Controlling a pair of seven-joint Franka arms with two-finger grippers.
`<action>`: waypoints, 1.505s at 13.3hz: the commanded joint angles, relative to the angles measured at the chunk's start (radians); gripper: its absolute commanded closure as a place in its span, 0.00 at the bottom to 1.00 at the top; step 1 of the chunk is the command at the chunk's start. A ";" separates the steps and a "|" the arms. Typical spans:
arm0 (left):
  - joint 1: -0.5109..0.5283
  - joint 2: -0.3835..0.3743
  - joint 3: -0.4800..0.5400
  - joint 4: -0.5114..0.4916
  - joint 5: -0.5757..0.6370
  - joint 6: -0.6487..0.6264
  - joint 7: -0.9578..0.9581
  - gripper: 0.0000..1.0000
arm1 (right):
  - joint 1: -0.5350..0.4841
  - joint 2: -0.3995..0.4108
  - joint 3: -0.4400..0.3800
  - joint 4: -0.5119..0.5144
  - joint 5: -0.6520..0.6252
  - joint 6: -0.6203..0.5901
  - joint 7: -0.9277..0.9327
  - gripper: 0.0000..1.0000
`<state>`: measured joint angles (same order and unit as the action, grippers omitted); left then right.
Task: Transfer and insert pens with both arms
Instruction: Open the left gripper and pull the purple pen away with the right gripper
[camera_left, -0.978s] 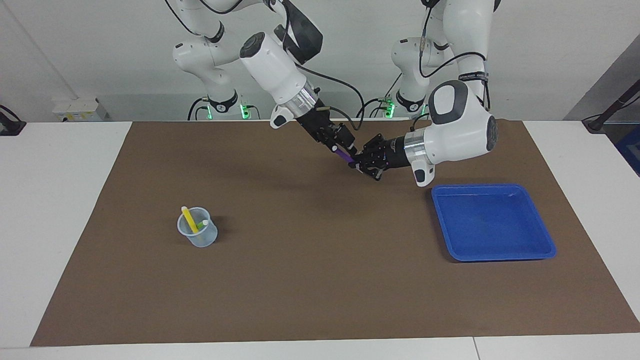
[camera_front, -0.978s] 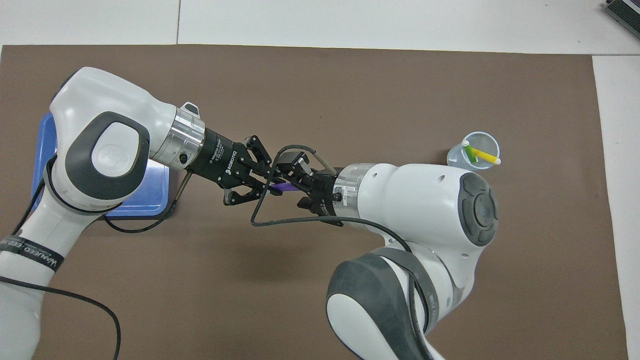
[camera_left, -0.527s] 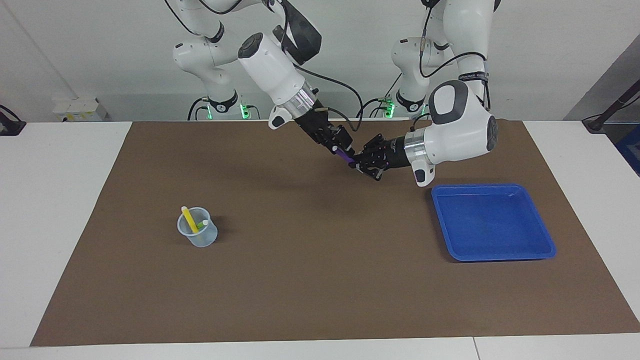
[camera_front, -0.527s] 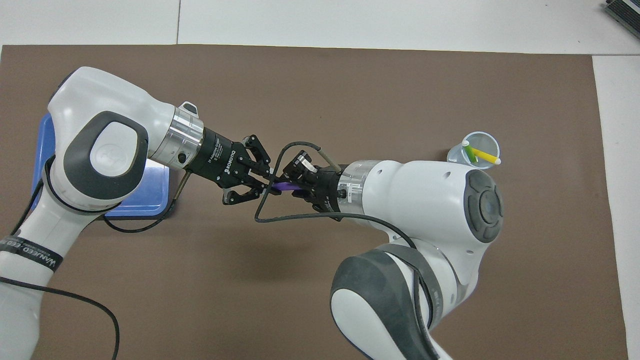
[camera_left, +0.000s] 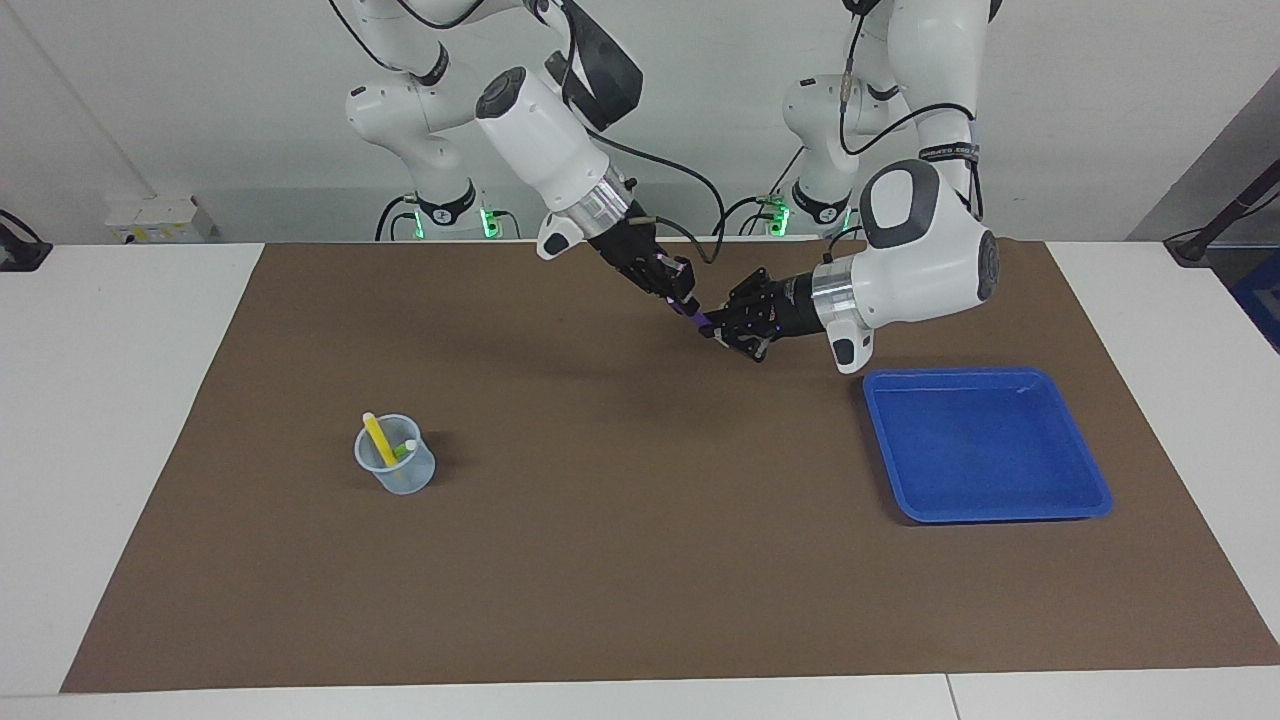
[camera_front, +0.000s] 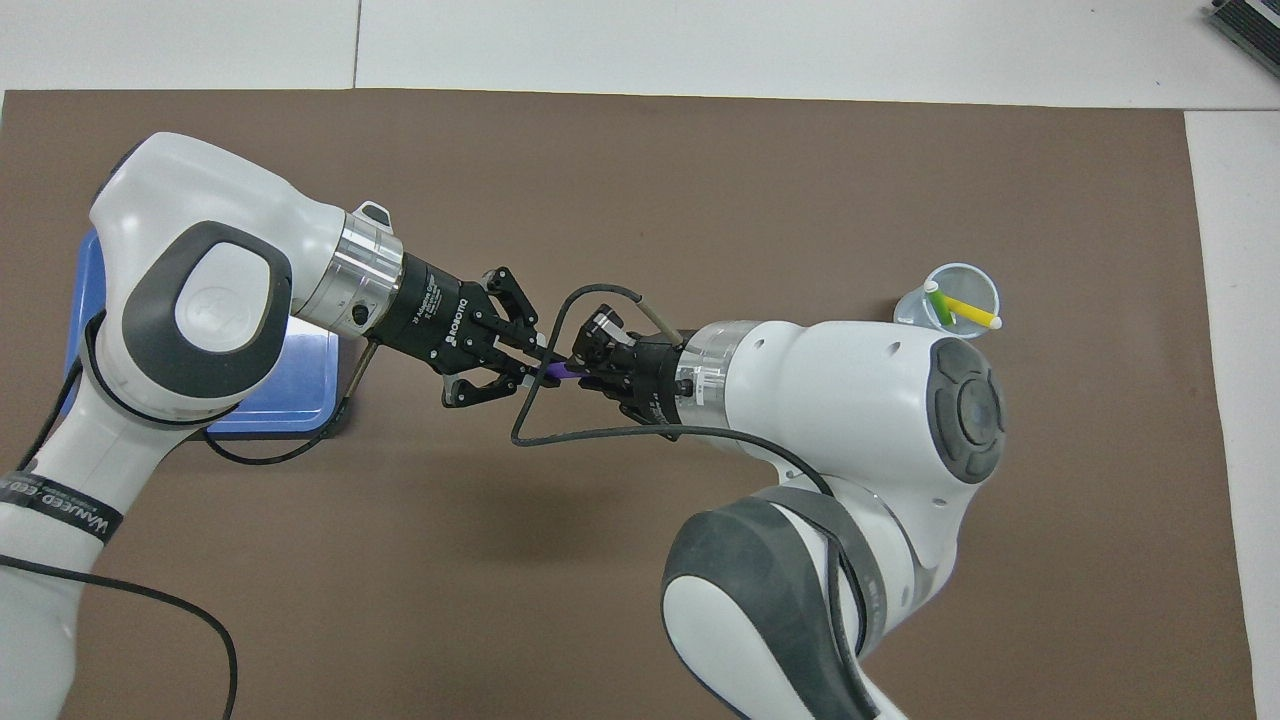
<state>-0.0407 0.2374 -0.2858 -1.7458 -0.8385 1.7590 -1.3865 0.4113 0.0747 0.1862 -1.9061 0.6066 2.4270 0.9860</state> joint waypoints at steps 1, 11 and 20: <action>0.002 -0.030 0.002 -0.031 -0.013 0.013 -0.008 1.00 | -0.014 -0.004 0.007 0.002 0.035 -0.011 -0.030 1.00; -0.010 -0.056 0.005 0.008 0.152 0.037 -0.003 0.00 | -0.141 -0.047 -0.002 0.018 0.013 -0.169 -0.367 1.00; 0.004 -0.095 0.007 0.020 0.568 0.017 0.453 0.00 | -0.334 -0.055 -0.002 0.073 -0.338 -0.391 -0.951 1.00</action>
<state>-0.0328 0.1714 -0.2810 -1.7207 -0.3521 1.7873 -1.0376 0.1272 0.0243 0.1729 -1.8523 0.3365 2.0749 0.1682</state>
